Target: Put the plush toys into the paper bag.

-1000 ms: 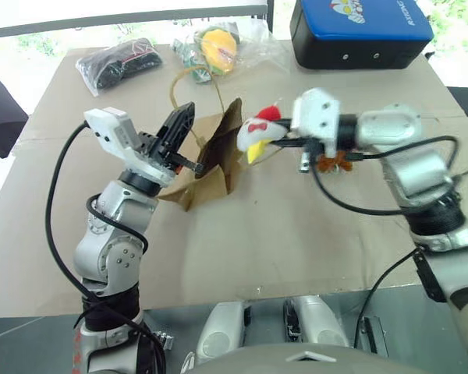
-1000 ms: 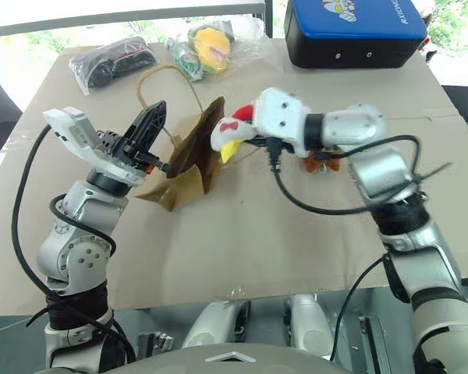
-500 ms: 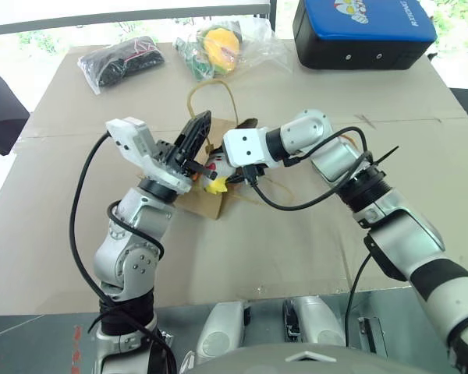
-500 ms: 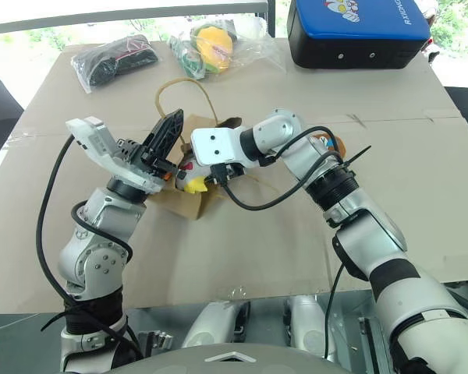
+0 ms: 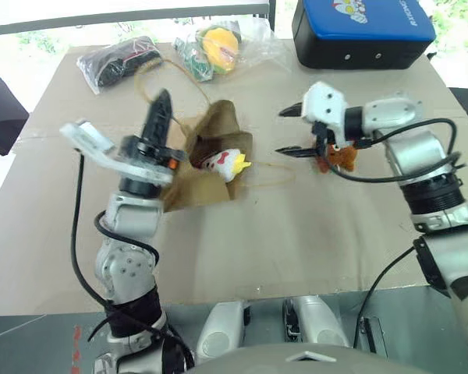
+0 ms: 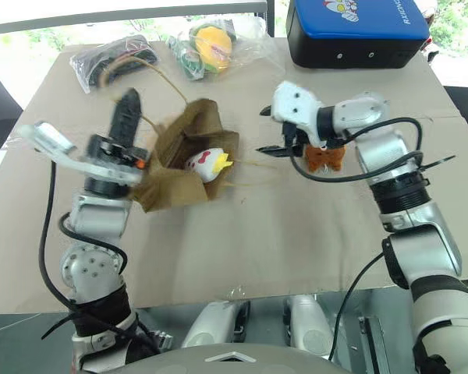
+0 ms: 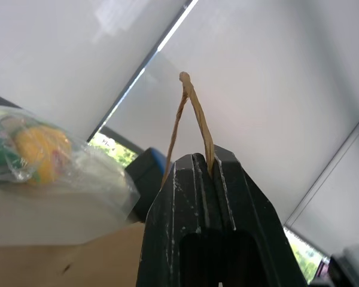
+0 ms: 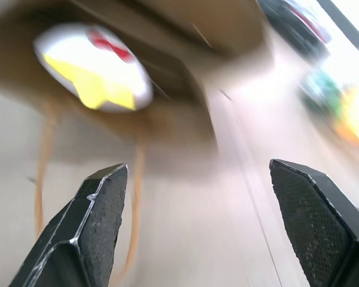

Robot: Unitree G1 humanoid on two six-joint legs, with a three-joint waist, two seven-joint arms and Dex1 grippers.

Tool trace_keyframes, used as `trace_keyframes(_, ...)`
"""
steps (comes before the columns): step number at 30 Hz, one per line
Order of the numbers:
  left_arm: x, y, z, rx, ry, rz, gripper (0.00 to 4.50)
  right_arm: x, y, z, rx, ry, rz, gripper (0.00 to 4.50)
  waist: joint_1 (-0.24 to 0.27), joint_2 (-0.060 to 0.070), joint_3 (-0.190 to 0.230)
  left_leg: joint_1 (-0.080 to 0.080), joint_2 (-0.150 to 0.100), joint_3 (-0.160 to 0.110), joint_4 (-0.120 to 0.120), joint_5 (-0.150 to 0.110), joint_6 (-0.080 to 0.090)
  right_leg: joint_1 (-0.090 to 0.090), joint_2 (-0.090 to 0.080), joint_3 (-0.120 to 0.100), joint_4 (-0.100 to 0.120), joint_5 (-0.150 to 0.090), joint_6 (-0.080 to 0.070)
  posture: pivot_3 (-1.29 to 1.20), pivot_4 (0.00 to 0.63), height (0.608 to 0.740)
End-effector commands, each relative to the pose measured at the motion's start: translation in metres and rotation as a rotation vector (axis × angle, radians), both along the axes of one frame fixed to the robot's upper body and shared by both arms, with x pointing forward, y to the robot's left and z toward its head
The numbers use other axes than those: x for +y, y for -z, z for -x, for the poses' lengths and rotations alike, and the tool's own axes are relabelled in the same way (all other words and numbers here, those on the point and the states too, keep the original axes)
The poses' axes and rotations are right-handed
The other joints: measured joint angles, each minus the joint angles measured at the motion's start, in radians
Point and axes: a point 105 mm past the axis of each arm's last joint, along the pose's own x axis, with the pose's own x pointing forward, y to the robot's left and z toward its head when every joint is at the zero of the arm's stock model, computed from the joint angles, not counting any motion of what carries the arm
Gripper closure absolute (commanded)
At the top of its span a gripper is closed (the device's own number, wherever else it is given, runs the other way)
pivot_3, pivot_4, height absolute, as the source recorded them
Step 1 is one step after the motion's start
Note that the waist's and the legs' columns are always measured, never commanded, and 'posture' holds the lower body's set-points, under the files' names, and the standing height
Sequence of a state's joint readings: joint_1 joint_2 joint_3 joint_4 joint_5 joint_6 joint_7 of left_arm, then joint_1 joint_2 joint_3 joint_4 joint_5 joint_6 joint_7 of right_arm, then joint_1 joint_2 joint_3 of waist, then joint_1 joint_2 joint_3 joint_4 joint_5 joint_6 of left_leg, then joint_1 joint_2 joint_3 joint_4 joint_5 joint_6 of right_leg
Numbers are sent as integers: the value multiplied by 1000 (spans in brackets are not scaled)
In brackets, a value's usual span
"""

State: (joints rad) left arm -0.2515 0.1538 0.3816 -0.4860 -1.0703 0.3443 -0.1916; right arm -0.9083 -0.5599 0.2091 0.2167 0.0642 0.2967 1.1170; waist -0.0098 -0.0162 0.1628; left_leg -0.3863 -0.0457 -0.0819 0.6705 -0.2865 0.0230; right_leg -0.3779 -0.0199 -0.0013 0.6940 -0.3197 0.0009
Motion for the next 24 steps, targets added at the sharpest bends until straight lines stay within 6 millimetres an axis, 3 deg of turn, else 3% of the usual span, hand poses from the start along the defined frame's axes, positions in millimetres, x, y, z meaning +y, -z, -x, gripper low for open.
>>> trace_keyframes(1, 12, -1, 3, 0, 3, 68, 4500, -36, -6, -9, 26, 169, -38, 859, 0, 0, 0, 0, 0, 0, 0, 0, 0, 0, 0, 0, 0, 0, 0, 0, 150, 740)
trace_keyframes(5, 11, 6, 5, 28, 18, 99, 4500, -64, 28, -17, 132, 317, 42, 859, -2, 0, 0, 0, 0, 1, 0, 0, 0, 0, 0, 0, 0, 0, 0, 0, 150, 740)
trace_keyframes(9, 9, 11, 7, 43, 25, 87, 4500, -76, 79, -30, 225, 414, 132, 859, -3, -1, 0, 1, 0, 1, 0, 0, 0, 0, 0, 1, 0, 0, 0, 0, 150, 740)
trace_keyframes(11, 7, 11, 8, 42, 30, 78, 4500, -81, 94, -36, 214, 445, 186, 859, -2, -1, 0, 1, 0, 2, 0, 0, 0, 1, 0, 1, 0, 0, 0, 0, 150, 740)
trace_keyframes(12, 6, 11, 9, 41, 35, 69, 4500, -83, 97, -39, 202, 461, 196, 1084, -2, -1, 0, 1, 0, 2, 0, 0, 0, 1, 0, 1, 0, 0, 0, 0, 150, 740)
trace_keyframes(14, 2, 8, 10, 29, 51, 32, 4500, -82, 83, -42, 173, 445, 137, 1701, -2, -2, -1, 2, 0, 3, 1, 0, 0, 2, 1, 2, 0, 0, 0, 0, 150, 740)
trace_keyframes(16, -1, 7, 11, 25, 63, -8, 4500, -78, 59, -38, 120, 378, 61, 2622, 0, -2, -1, 2, 0, 2, 1, 0, 0, 2, 1, 2, 0, 0, 0, 0, 150, 740)
trace_keyframes(19, -8, 8, 11, 25, 87, -40, 4500, -60, 10, -21, 28, 214, -119, 4139, 2, -2, 0, 1, 0, 2, 2, 0, 0, 2, 0, 2, 0, 0, 0, 0, 150, 740)
trace_keyframes(20, -10, 8, 11, 24, 94, -50, 4500, -53, -5, -14, -3, 173, -161, 4440, 2, -1, 0, 1, 0, 2, 2, 0, 0, 1, 0, 2, 0, 0, 0, 0, 150, 740)
trace_keyframes(24, -15, 8, 9, 23, 110, -53, 4500, -12, -51, 12, -187, 14, -172, 4440, -5, -1, 0, 0, 1, 2, 0, 0, 0, 0, 1, 2, 0, 0, 0, 0, 150, 740)
